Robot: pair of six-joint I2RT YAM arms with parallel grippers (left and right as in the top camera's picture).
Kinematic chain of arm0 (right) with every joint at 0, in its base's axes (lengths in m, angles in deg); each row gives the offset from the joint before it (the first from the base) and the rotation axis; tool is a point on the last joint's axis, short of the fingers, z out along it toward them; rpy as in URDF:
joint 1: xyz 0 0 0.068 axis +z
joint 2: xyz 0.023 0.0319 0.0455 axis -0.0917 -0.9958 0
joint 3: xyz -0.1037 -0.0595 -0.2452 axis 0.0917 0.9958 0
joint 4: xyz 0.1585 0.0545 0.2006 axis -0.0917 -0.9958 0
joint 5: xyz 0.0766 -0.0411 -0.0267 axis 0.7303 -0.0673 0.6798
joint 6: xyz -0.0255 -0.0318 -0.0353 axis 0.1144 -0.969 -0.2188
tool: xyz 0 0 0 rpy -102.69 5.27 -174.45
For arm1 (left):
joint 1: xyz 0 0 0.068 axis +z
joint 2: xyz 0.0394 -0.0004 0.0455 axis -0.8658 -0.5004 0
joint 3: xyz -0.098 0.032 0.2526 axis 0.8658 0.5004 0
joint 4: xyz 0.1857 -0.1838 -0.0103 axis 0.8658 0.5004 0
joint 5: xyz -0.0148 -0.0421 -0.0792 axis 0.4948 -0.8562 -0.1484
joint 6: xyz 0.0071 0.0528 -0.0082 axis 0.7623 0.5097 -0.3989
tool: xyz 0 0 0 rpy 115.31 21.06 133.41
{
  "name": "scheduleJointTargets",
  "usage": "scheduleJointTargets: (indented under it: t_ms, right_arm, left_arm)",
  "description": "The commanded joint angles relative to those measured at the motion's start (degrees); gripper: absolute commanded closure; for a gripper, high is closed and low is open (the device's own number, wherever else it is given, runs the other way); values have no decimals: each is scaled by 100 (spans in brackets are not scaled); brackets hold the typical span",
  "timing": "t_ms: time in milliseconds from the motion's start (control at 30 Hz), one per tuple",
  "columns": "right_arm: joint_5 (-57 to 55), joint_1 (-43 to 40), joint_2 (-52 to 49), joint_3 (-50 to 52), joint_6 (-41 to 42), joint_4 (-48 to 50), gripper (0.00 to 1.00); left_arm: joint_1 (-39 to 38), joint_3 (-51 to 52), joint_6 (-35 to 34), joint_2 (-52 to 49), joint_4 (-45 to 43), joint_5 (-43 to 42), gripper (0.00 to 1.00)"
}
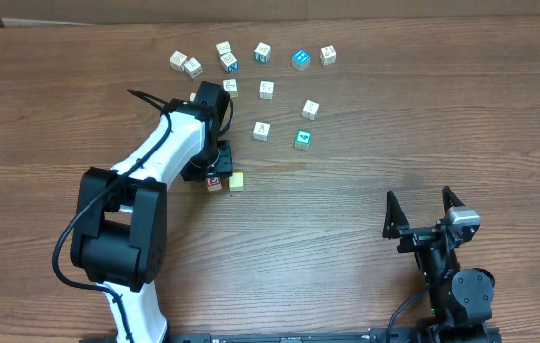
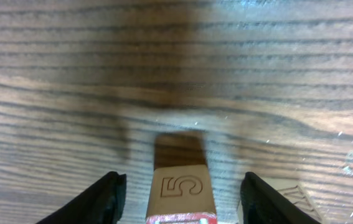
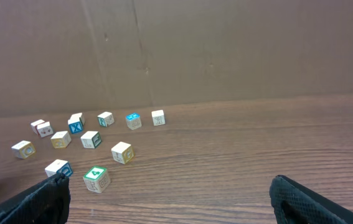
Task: Form a horizontal line
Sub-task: 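Lower the 5 block beside the S block and open the gripper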
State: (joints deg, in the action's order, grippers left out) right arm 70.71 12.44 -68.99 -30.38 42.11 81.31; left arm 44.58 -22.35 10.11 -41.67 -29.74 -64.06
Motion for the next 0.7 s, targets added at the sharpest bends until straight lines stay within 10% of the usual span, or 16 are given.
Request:
scheduleJointTargets:
  t_ms: [0,300,667]
  right_arm:
    - [-57,26,57,61,-22,17,0]
    - [-55,26,57,61,-22,17,0]
    - [-57,26,57,61,-22,17,0]
  left_arm:
    - [4,55,52,11,-177,39,42]
    - [11,55,-142,11,-553,330,44]
    - [140,55,-931,11,-601,726,92]
